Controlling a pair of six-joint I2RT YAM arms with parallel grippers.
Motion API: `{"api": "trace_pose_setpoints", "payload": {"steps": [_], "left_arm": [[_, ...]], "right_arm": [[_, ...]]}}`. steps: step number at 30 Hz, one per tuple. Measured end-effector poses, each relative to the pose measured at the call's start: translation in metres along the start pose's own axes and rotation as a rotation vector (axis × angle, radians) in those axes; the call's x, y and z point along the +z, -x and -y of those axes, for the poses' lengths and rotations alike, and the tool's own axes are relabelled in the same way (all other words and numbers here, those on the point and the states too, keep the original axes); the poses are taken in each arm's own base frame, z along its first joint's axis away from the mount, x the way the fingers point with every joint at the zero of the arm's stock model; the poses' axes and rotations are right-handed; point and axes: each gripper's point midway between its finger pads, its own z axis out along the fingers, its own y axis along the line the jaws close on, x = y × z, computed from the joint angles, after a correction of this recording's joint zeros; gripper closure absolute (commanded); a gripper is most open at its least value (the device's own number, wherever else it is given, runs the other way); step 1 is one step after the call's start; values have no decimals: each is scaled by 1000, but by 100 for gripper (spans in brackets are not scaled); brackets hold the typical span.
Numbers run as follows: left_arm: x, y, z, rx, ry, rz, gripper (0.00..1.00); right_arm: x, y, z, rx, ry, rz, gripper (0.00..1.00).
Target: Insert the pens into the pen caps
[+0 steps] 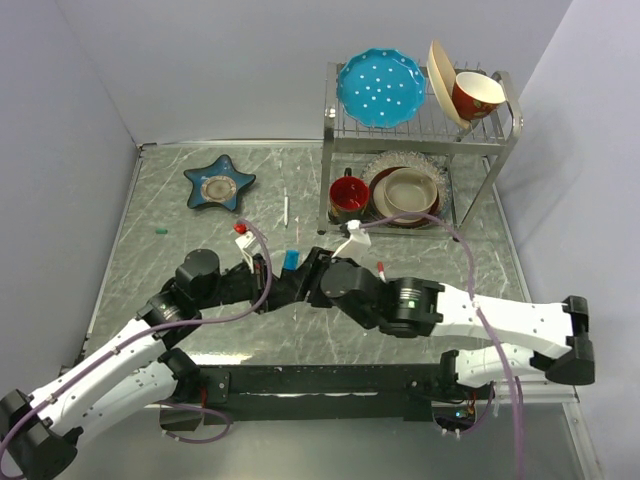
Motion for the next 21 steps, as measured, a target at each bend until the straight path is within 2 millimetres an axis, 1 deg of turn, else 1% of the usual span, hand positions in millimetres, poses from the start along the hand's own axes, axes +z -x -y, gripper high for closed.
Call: {"api": "trace_pose_setpoints", "payload": {"steps": [3, 4, 6, 7, 9, 12, 15, 18, 21], "left_arm": [[-5, 8, 11, 30, -38, 33, 99], [-7, 10, 16, 45, -59, 42, 99], [-11, 12, 25, 64, -97, 50, 99], [-13, 12, 30, 73, -122, 51, 99], [-17, 12, 44, 91, -190, 46, 99], [-22, 10, 56, 107, -255, 37, 99], [-27, 8, 65, 119, -296, 28, 99], [-34, 7, 74, 140, -336, 27, 99], [-41, 6, 84, 162, -380, 30, 99]], "right_arm": [[-16, 10, -10, -4, 81, 8, 31], [-21, 12, -13, -14, 114, 9, 28], [-29, 15, -16, -50, 170, 11, 25], [-33, 16, -19, -70, 194, 11, 18], [-41, 19, -28, -128, 259, 7, 12], [-49, 19, -41, -207, 339, -1, 11], [-57, 22, -47, -268, 392, 7, 12], [-68, 30, -52, -321, 434, 26, 14], [-82, 41, -67, -361, 494, 47, 16]]}}
